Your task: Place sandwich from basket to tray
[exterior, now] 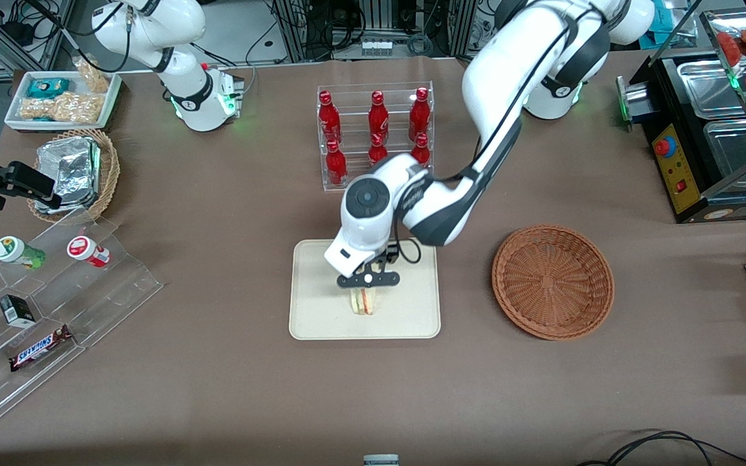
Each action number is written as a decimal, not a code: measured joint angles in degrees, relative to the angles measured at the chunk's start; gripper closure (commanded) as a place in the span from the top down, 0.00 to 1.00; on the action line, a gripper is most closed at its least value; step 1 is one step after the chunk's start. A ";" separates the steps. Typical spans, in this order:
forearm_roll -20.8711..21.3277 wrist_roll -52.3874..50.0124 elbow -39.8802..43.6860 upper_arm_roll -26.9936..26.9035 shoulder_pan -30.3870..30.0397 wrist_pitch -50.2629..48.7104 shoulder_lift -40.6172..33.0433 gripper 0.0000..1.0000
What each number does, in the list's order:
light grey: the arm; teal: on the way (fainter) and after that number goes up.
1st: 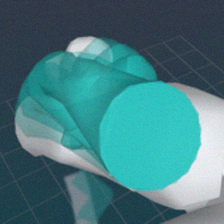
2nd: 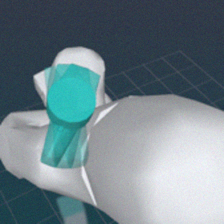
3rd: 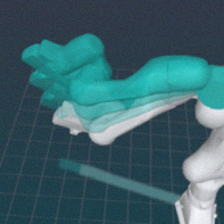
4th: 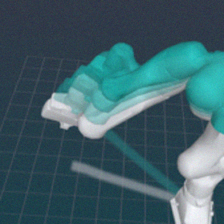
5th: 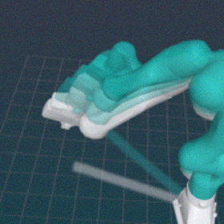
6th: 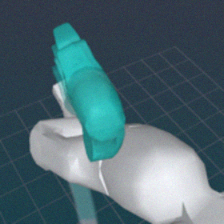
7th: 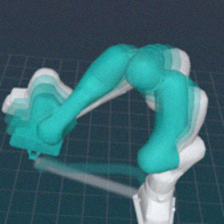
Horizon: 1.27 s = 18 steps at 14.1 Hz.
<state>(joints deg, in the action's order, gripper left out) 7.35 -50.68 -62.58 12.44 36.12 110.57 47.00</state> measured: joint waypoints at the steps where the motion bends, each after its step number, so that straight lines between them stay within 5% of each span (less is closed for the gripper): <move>1: 0.13 -0.05 0.02 -0.14 -0.06 -3.66 -2.93 1.00; 9: 0.48 0.93 -10.51 -2.46 -11.01 -17.17 -18.53 1.00; 18: -0.65 28.48 -30.19 -2.59 -29.98 -17.89 -36.32 1.00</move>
<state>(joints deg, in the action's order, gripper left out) 6.70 -22.20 -92.77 9.84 6.14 92.68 10.67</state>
